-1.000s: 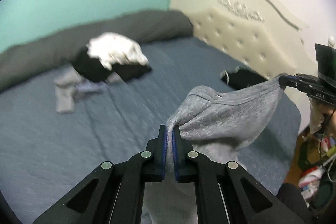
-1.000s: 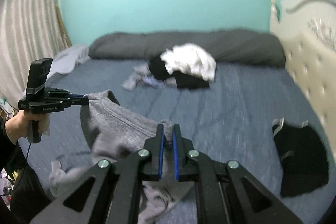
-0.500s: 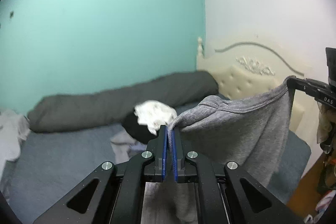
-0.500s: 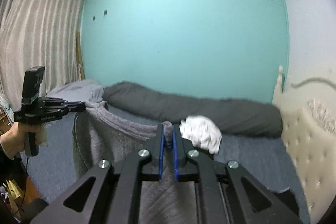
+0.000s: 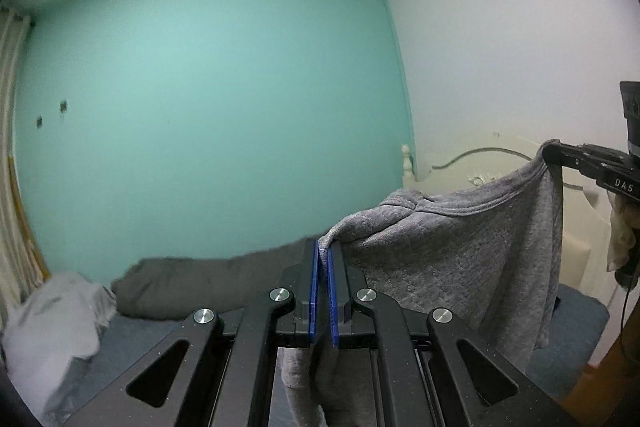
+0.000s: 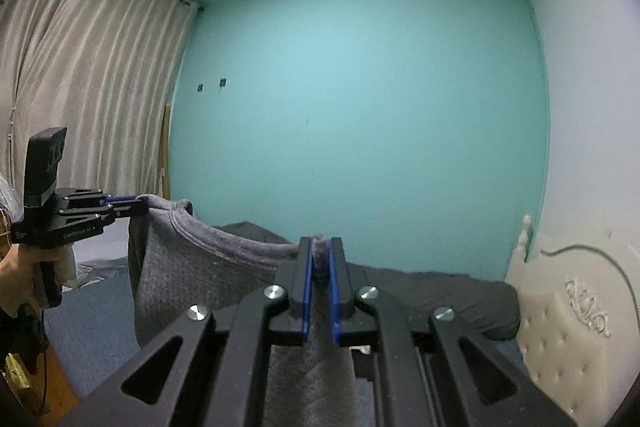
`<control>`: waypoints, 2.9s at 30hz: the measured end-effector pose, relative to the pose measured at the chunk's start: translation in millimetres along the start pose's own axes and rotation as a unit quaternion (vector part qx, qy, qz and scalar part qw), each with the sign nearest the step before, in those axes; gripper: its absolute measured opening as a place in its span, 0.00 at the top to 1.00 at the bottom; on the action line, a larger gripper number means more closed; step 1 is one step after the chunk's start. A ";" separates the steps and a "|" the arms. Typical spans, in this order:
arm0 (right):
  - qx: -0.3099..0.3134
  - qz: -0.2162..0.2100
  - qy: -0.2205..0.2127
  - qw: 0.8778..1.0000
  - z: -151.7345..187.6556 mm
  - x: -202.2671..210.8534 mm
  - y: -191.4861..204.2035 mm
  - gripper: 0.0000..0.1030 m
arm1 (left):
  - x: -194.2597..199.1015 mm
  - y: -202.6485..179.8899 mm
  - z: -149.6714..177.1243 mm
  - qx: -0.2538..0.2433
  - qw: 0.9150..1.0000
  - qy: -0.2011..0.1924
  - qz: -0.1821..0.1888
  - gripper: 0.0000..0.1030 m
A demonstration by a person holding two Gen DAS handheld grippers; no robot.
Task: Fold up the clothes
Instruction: 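Lift the grey sweatshirt up with both tools, holding it hanging between them, then lower the grey sweatshirt onto the bed and open both tools to release it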
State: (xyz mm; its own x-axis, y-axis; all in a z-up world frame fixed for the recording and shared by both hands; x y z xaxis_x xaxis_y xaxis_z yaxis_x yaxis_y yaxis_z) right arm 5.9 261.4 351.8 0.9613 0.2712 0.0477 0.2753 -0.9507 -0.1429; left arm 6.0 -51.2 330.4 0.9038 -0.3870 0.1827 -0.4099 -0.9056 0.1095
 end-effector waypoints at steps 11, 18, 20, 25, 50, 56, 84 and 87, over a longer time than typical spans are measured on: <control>0.001 -0.003 -0.018 1.000 -29.6 17.0 6.5 0.93 | 34.0 -6.9 -29.7 -0.007 1.000 -0.012 -0.018 0.96; 0.002 -0.008 0.023 1.000 -8.0 -15.3 12.1 0.93 | -10.3 9.2 2.1 0.015 0.999 0.033 -0.007 0.96; 0.001 -0.012 0.045 0.999 12.1 -35.9 12.3 0.93 | -35.0 18.7 23.3 0.028 0.998 0.055 -0.002 0.96; -0.001 -0.023 0.113 0.993 82.6 -106.2 16.3 0.93 | -111.4 41.3 92.0 0.060 0.992 0.113 0.010 0.96; -0.042 -0.009 0.384 0.922 496.3 -479.7 17.7 0.93 | -482.3 142.6 443.6 0.158 0.925 0.345 0.001 0.96; -0.058 -0.010 0.417 0.907 555.4 -518.4 28.4 0.93 | -528.7 155.1 502.7 0.162 0.908 0.385 -0.007 0.95; -0.272 -0.011 0.390 0.880 547.2 -282.8 17.1 0.38 | -335.1 147.4 503.8 0.236 0.900 0.365 0.013 0.42; -0.291 -0.009 0.395 0.872 556.6 -248.0 29.9 0.36 | -314.7 134.2 517.7 0.237 0.894 0.379 0.012 0.42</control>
State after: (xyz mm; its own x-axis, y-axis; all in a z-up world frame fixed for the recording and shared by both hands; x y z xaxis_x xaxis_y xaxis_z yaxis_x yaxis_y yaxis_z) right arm -220.6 249.5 -214.6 0.5901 0.3166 0.7427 0.0193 -0.9251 0.3791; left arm -269.6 -141.0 -218.2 0.4785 -0.3420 0.8088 -0.1674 -0.9397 -0.2983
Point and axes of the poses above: each gripper's, at about its wrist camera, not at the fingertips, and x roughly against the way its jaws point, y to its left, z to its underside, the point moved 2 cm from there along -x, roughly the way its jaws point, and after that the axes turned 13 degrees about z, right-handed, at the moved point
